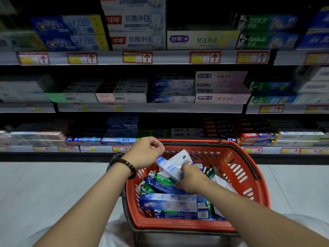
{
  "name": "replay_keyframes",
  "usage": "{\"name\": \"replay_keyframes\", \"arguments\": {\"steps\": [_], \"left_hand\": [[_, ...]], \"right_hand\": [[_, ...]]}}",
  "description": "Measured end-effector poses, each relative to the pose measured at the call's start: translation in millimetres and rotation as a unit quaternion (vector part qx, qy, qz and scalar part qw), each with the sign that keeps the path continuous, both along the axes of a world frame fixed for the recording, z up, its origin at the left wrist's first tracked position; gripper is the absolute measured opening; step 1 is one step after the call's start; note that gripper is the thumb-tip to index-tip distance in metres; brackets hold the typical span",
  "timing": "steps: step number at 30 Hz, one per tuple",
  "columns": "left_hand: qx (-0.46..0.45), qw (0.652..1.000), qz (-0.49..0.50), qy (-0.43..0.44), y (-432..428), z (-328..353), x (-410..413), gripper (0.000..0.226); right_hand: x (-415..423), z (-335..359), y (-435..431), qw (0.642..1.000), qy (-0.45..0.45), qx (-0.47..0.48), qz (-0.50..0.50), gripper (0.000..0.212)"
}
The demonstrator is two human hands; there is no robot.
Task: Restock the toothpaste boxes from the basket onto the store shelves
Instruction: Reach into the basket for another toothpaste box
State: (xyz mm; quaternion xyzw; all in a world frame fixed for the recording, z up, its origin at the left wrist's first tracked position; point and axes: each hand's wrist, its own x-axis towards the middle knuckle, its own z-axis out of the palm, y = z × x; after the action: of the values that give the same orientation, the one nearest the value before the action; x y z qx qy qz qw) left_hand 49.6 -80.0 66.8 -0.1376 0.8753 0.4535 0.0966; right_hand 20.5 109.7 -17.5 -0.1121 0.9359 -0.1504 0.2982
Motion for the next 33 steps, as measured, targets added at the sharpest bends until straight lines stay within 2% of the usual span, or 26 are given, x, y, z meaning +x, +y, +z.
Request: {"name": "replay_keyframes", "arguments": {"steps": [12,17,21,27,33], "left_hand": [[-0.009,1.000,0.002,0.003,-4.6,2.6,1.0,0.008],[-0.013,1.000,0.009,0.008,-8.2,3.1,-0.4,0.008],[-0.020,1.000,0.016,0.016,-14.0,4.1,-1.9,0.008],[-0.046,0.998,0.043,0.016,-22.6,4.2,-2.8,0.003],[-0.064,0.997,0.046,-0.018,-27.8,5.3,-0.6,0.032]], "right_hand": [[-11.5,-5.7,11.5,0.998,0.041,-0.017,-0.038,0.044],[-12.0,-0.8,23.6,0.995,0.058,-0.065,-0.051,0.071],[-14.7,10.3,32.0,0.992,0.079,-0.087,-0.053,0.051],[-22.4,37.8,55.5,0.985,0.106,-0.131,-0.035,0.039],[-25.3,50.7,76.1,0.970,0.137,-0.200,-0.032,0.042]]}}
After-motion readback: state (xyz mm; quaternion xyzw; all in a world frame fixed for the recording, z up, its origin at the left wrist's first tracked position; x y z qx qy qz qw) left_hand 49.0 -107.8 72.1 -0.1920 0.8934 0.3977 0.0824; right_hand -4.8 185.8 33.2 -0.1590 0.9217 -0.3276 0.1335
